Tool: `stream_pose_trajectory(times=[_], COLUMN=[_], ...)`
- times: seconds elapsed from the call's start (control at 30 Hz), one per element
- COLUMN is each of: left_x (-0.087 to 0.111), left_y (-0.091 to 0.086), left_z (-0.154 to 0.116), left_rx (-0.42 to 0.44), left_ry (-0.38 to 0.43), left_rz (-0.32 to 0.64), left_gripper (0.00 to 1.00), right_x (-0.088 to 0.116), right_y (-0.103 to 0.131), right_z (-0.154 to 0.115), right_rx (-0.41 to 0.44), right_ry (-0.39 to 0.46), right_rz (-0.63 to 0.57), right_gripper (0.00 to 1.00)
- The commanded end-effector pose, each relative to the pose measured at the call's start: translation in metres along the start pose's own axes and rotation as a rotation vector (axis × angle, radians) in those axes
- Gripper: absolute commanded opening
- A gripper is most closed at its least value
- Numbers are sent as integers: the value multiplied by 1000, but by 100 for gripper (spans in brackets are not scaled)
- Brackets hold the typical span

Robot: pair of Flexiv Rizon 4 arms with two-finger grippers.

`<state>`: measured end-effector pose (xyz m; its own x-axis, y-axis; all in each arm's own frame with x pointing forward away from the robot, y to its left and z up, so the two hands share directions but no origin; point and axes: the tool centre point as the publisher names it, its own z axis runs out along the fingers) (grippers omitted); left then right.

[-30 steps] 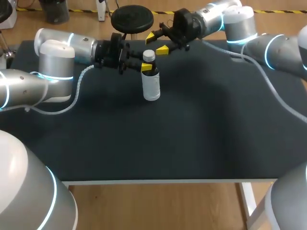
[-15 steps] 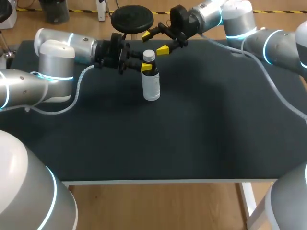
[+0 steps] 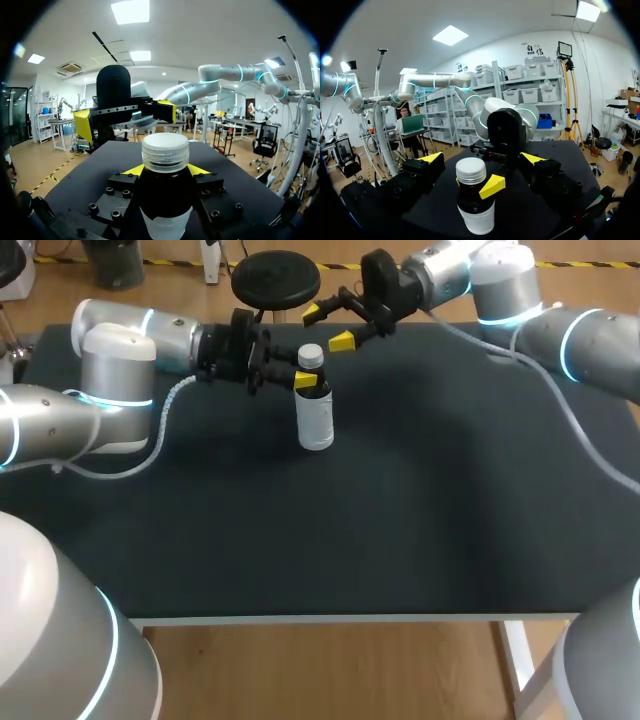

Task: Unscrew the bottle cap

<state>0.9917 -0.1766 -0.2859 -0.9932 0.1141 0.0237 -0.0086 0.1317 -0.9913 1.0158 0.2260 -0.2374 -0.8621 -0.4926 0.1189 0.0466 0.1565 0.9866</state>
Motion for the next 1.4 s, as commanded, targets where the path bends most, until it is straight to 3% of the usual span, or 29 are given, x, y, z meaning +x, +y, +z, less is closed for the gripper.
stream_pose_trajectory(times=[0.03,0.27,0.73,0.93,1.1,1.4], left_x=[1,1,1,1,1,1], left_y=[-1,-1,-1,-1,-1,-1], left_z=[0,0,0,0,0,0], left_rx=[-2,-2,-2,-2,-2,-2], left_ry=[-1,-1,-1,-1,-1,-1], left_rz=[0,0,0,0,0,0], left_gripper=[0,0,0,0,0,0], right_x=[27,32,25,20,22,19], right_y=[10,10,-4,-3,0,-5], right_z=[7,14,15,15,15,17], right_rx=[56,86,16,17,67,42], right_ry=[-632,-767,-961,-999,-1046,-1069], right_rz=[-2,22,69,75,113,132], right_gripper=[100,100,100,100,100,100])
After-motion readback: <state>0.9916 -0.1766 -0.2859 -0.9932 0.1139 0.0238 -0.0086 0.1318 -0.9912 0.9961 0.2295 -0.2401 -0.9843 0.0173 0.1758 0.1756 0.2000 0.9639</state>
